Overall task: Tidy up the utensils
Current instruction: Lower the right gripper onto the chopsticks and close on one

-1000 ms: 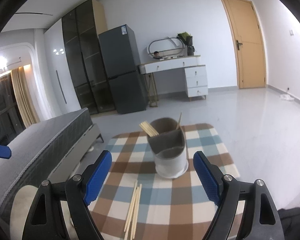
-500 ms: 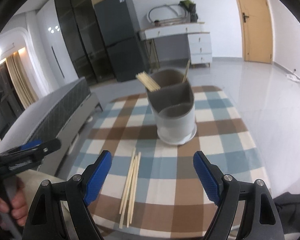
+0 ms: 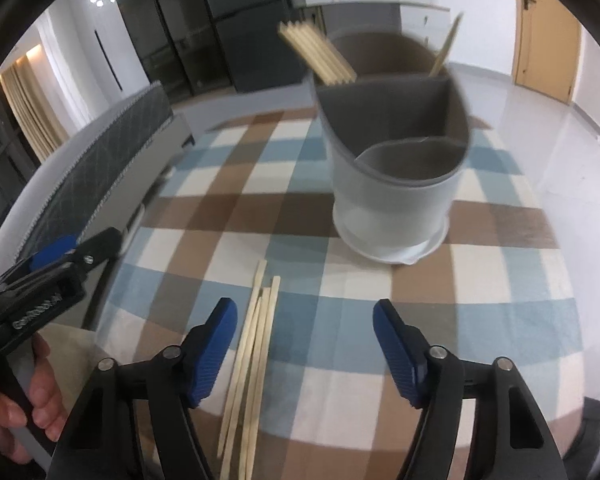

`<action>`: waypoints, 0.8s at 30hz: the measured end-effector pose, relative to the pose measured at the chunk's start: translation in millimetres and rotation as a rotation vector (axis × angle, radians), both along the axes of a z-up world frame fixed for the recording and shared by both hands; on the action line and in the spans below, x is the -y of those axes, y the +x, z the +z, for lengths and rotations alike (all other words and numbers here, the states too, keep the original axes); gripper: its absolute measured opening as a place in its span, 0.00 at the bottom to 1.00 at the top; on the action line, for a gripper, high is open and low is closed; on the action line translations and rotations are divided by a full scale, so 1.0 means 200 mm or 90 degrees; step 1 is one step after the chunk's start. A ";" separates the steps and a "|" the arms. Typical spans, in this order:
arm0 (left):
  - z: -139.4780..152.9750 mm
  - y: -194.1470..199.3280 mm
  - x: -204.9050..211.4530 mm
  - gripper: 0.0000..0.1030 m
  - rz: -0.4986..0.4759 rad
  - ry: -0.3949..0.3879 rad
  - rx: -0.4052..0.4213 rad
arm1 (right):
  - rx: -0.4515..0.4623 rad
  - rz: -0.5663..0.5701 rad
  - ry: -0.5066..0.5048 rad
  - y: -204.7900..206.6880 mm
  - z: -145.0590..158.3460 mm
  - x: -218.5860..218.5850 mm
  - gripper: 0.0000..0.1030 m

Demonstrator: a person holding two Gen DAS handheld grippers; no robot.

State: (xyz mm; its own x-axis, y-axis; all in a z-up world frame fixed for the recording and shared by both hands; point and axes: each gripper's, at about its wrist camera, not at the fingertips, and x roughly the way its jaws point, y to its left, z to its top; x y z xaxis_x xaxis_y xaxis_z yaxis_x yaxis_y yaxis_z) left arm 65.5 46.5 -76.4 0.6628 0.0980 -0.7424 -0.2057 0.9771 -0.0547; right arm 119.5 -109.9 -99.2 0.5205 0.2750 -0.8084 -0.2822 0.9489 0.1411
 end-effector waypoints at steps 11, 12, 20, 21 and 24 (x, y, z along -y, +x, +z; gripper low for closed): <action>-0.04 0.07 -0.13 0.77 0.064 -0.071 -0.048 | -0.111 0.012 -0.024 0.29 -0.24 -0.15 0.44; -0.04 0.08 -0.14 0.77 0.072 -0.070 -0.051 | -0.116 0.010 -0.017 0.30 -0.25 -0.16 0.43; -0.06 0.10 -0.16 0.77 0.078 -0.094 -0.070 | -0.132 0.021 -0.081 0.30 -0.26 -0.21 0.23; -0.06 0.09 -0.16 0.77 0.080 -0.097 -0.072 | -0.136 0.019 -0.084 0.30 -0.26 -0.21 0.21; -0.06 0.10 -0.17 0.77 0.081 -0.101 -0.075 | -0.154 0.015 -0.096 0.31 -0.26 -0.22 0.06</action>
